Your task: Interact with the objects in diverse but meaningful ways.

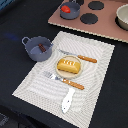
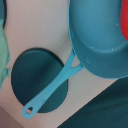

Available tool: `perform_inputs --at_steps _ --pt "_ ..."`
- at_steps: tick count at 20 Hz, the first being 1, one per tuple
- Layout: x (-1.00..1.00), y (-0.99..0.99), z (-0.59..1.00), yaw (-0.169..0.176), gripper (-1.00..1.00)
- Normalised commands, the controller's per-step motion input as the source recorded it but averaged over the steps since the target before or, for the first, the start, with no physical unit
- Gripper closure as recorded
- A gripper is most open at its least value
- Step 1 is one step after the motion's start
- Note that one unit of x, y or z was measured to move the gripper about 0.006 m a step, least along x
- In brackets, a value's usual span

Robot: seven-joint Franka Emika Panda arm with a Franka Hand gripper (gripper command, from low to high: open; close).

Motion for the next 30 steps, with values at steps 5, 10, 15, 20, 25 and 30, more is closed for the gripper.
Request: perform_inputs --at_steps 5,10,15,20,25,30 --pt "0.11 0.27 -0.29 -0.014 -1.0" --pt "0.07 0.24 -0.3 -0.009 -1.0" --pt "0.03 0.23 -0.32 -0.003 -1.0" --pt "0.0 0.22 -0.32 -0.007 -1.0" --pt "0.0 0.21 -0.29 -0.007 -1.0" --pt "0.02 0.22 -0.27 -0.008 -1.0"
